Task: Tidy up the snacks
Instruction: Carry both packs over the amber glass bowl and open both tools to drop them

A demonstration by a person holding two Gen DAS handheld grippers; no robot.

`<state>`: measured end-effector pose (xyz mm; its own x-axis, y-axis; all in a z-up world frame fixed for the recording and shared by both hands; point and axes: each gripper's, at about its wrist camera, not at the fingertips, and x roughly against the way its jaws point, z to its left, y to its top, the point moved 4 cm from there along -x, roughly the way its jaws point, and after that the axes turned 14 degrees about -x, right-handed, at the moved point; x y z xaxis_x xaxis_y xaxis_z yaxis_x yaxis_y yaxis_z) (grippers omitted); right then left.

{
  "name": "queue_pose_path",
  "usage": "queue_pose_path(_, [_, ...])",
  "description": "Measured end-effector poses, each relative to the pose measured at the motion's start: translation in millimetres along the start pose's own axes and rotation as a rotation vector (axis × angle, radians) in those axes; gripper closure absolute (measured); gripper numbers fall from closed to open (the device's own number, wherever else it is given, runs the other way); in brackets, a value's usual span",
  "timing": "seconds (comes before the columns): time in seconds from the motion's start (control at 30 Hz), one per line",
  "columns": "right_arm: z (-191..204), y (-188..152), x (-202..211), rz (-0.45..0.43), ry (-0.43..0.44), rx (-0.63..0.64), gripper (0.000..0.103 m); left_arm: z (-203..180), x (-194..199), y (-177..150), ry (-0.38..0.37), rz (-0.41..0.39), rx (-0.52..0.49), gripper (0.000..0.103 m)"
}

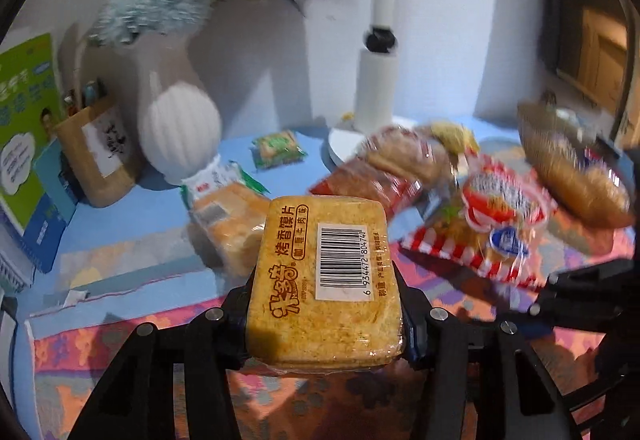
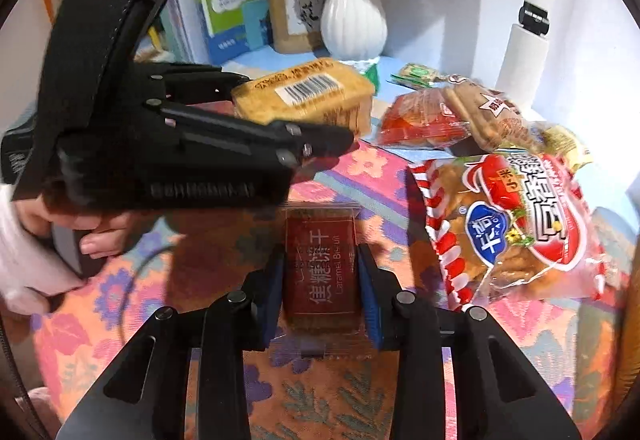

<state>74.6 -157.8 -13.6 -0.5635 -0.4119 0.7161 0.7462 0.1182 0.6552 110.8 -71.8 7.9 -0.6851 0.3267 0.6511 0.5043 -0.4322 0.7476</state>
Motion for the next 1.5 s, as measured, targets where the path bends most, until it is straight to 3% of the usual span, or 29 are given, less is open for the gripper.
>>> queue_pose_path(0.13, [-4.9, 3.0, 2.9, -0.01, 0.05, -0.031, 0.071, 19.1, 9.5, -0.2, 0.038, -0.026, 0.066, 0.05])
queue_pose_path(0.4, [-4.1, 4.9, 11.7, -0.029, 0.109, -0.05, 0.071, 39.3, 4.1, -5.6, 0.085, 0.005, 0.155, 0.05])
queue_pose_path(0.63, [-10.1, 7.0, 49.1, -0.217, 0.162, -0.093, 0.07, 36.8, 18.5, 0.3, 0.128, -0.085, 0.158, 0.05])
queue_pose_path(0.97, [-21.2, 23.4, 83.4, -0.318, 0.17, -0.156, 0.07, 28.0, 24.2, 14.6, 0.094, -0.011, 0.199, 0.05])
queue_pose_path(1.23, [-54.3, 61.1, 156.4, -0.476, 0.208, -0.243, 0.07, 5.9, 53.5, 80.9, 0.066, -0.094, 0.162, 0.05])
queue_pose_path(1.43, [-94.8, 95.1, 228.5, -0.554, 0.126, -0.284, 0.07, -42.9, 62.4, 150.5, -0.016, -0.182, 0.106, 0.05])
queue_pose_path(1.5, [-118.3, 101.2, 250.7, -0.569, 0.054, -0.32, 0.07, -65.1, 58.1, 171.5, -0.057, -0.199, 0.081, 0.05])
